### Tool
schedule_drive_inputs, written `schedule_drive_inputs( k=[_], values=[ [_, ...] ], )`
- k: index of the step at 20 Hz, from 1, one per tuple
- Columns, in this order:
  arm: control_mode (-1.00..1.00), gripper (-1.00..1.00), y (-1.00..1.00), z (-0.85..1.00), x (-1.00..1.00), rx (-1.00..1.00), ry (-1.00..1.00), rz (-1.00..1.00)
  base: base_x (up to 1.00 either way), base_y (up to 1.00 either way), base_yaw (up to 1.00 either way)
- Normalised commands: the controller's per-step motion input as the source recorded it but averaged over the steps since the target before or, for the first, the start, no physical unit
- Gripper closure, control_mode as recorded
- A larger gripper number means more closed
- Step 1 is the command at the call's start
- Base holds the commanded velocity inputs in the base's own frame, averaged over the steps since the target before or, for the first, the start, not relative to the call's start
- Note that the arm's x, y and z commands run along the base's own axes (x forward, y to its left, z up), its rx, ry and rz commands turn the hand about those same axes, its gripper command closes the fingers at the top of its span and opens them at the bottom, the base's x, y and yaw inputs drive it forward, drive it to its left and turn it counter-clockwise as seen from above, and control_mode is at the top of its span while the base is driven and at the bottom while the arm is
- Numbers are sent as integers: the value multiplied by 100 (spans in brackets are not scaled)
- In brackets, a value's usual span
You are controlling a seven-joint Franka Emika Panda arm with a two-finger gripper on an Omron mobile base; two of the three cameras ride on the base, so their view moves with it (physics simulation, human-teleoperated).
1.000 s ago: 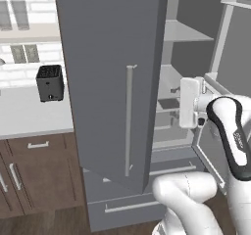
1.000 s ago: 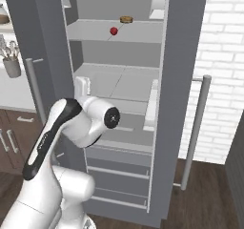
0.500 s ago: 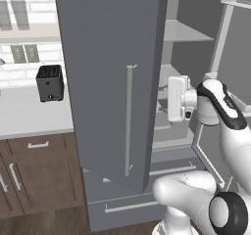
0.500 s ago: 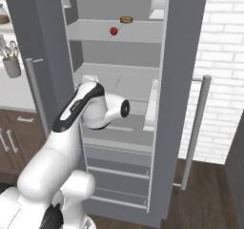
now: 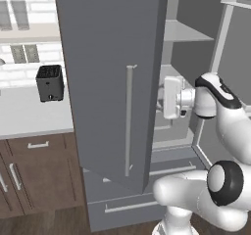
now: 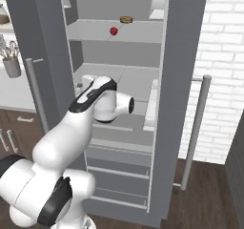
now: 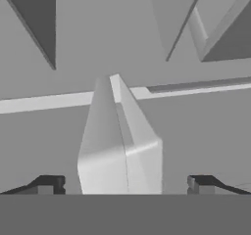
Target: Take the strawberry from the fridge and place it on top of the pancake, located on the dining counter.
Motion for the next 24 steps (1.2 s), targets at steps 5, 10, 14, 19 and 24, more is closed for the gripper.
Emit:
schedule_drive_inputs(
  k=[5, 10, 14, 19, 24],
  values=[
    [-100, -100, 55, 0, -10, 0, -14, 4, 0, 0, 0],
    [-100, -100, 61, 0, -42, 0, -14, 9, 0, 0, 0],
    [-100, -100, 68, 0, -55, 0, -14, 11, 0, 0, 0],
    [-100, -100, 73, 0, -52, 0, -13, 11, 0, 0, 0],
    [-100, -100, 74, 0, -42, 0, -11, 10, 0, 0, 0]
  ],
)
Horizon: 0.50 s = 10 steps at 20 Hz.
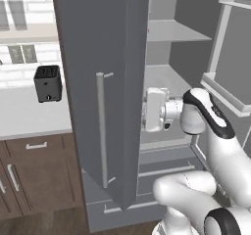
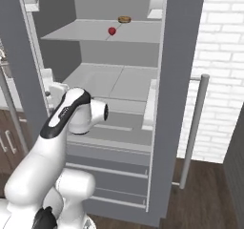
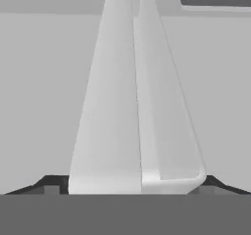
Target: Take the strawberry from the fridge and place it on top of the pancake, located on the dining counter.
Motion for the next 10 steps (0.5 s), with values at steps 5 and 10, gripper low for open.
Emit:
schedule_drive_inputs(
  k=[5, 10],
  values=[
    [-100, -100, 71, 3, -21, 0, -8, 10, 0, 0, 0],
    [-100, -100, 72, 0, -4, 0, -3, 9, 0, 0, 0]
  ],
)
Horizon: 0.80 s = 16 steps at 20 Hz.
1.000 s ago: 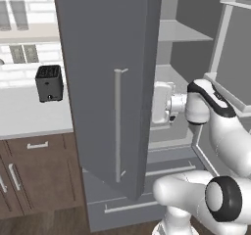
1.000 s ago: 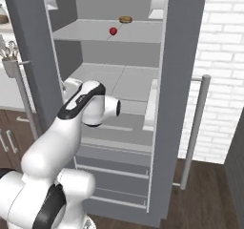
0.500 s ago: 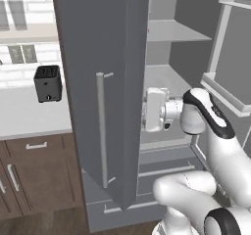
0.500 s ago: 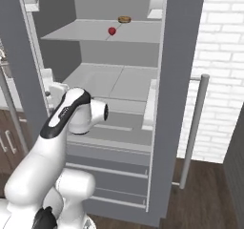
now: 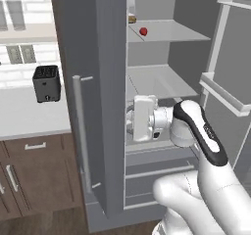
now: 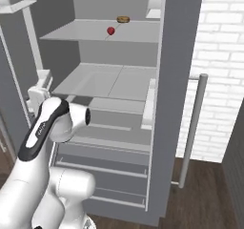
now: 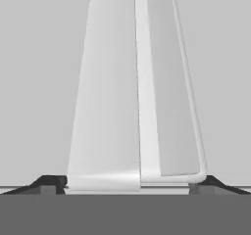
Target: Take the strawberry from the fridge and place it on top of the pancake, located on the dining counter.
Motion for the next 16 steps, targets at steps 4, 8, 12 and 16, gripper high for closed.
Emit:
schedule_drive_inputs(
  k=[4, 8, 12, 16],
  values=[
    [-100, -100, 75, 0, 0, 0, 0, 8, 0, 0, 0],
    [-100, -100, 77, 0, 2, 0, 0, 8, 0, 0, 0],
    [-100, -100, 83, 0, 26, 1, 0, 4, 0, 0, 0],
    [-100, -100, 80, 0, 35, 0, 0, 1, 0, 0, 0]
  ],
)
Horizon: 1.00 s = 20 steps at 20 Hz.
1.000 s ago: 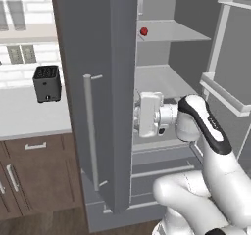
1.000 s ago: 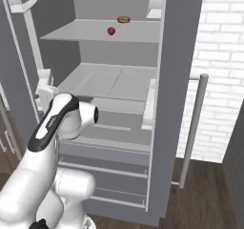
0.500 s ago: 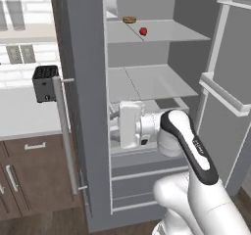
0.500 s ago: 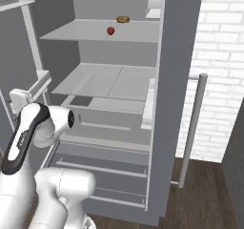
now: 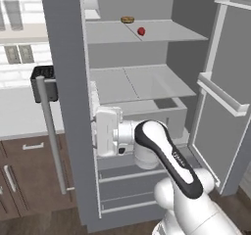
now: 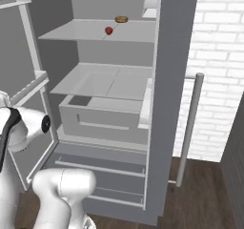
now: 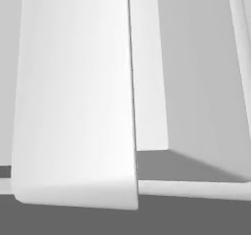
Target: Take the strawberry from the fridge and place it on top of the pancake, located on the dining counter.
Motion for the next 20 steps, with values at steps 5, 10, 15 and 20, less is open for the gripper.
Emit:
schedule_drive_inputs(
  k=[5, 10, 15, 20],
  values=[
    [-100, -100, 14, 25, -8, 0, -7, 2, 0, 0, 0],
    [-100, -100, -51, 45, -41, 0, -15, 0, 0, 0, 0],
    [-100, -100, -67, 40, -47, 0, -18, 0, 0, 0, 0],
    [-100, -100, -58, 27, -60, -9, -34, 0, 0, 0, 0]
  ],
)
